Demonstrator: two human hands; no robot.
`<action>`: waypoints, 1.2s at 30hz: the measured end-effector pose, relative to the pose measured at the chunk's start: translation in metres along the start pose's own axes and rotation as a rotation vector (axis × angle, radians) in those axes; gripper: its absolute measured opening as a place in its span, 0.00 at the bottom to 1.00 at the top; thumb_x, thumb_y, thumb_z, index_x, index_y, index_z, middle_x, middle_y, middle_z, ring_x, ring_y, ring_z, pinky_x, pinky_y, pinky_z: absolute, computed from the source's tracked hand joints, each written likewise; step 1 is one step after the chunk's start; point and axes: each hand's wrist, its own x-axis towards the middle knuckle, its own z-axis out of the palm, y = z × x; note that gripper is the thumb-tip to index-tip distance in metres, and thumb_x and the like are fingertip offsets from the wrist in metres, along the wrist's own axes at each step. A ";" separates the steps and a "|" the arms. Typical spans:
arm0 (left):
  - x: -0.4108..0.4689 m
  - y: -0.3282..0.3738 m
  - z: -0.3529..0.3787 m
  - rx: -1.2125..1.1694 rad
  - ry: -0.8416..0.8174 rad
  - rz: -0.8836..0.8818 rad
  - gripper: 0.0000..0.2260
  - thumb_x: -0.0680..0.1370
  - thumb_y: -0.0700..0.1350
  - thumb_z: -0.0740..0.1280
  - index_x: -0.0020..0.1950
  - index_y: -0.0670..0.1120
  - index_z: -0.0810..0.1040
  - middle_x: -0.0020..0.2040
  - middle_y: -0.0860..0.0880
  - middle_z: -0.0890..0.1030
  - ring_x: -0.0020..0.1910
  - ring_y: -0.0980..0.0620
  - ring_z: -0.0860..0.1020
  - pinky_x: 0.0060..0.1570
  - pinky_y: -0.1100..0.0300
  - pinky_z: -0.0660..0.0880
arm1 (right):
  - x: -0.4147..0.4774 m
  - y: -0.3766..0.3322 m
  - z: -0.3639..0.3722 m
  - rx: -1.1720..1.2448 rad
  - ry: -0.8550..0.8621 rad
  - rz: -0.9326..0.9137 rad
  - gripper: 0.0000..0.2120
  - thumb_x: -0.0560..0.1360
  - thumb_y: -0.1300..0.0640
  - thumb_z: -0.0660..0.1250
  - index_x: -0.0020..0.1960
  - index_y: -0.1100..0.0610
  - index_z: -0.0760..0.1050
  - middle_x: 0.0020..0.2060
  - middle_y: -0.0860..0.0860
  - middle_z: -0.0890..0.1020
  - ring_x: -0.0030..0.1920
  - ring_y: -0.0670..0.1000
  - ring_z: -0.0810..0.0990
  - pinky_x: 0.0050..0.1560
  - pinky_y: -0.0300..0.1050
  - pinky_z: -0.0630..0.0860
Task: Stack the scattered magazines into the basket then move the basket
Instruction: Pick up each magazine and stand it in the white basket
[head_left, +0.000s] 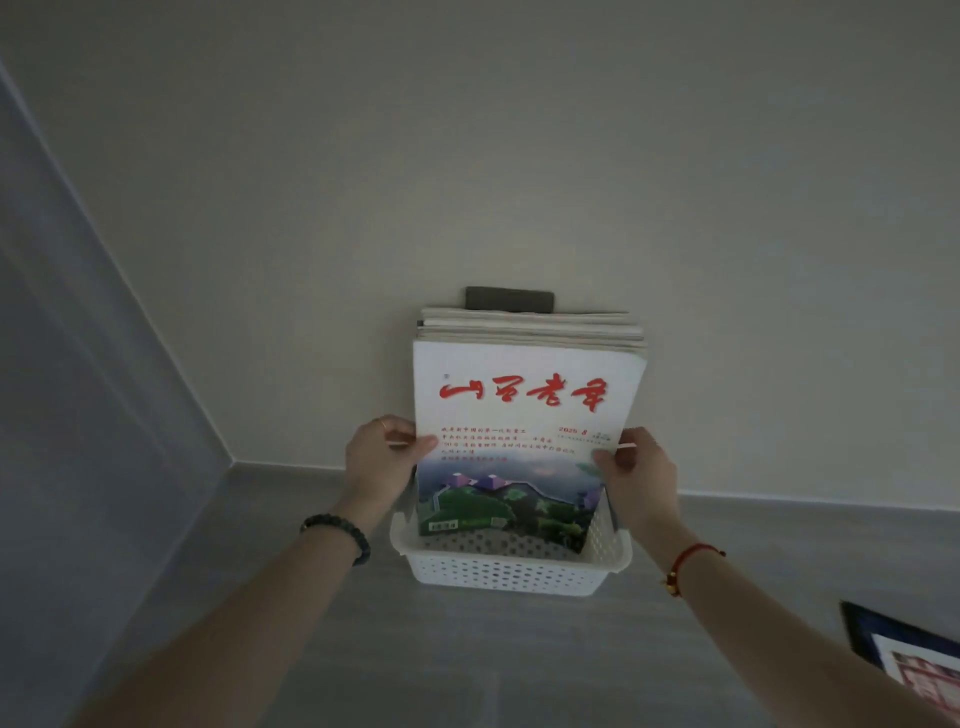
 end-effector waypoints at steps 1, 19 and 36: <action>0.001 -0.005 0.003 -0.013 0.009 -0.023 0.08 0.68 0.42 0.73 0.40 0.45 0.74 0.44 0.45 0.82 0.40 0.51 0.77 0.32 0.70 0.67 | 0.000 0.001 0.002 0.025 0.020 -0.002 0.07 0.73 0.63 0.64 0.48 0.56 0.67 0.35 0.49 0.75 0.22 0.36 0.75 0.19 0.24 0.65; 0.009 0.034 0.031 -0.501 -0.226 -0.024 0.22 0.79 0.56 0.48 0.70 0.52 0.49 0.53 0.47 0.76 0.42 0.56 0.77 0.30 0.69 0.76 | 0.024 -0.046 0.013 0.442 0.015 -0.074 0.21 0.77 0.49 0.57 0.65 0.57 0.57 0.52 0.52 0.76 0.44 0.46 0.80 0.32 0.32 0.78; -0.086 0.019 0.028 -0.318 -0.051 -0.134 0.20 0.80 0.46 0.55 0.71 0.44 0.57 0.69 0.42 0.69 0.67 0.44 0.68 0.60 0.54 0.65 | -0.028 0.028 -0.140 0.206 -0.034 -0.011 0.20 0.75 0.55 0.63 0.66 0.52 0.66 0.62 0.53 0.73 0.54 0.48 0.74 0.51 0.44 0.69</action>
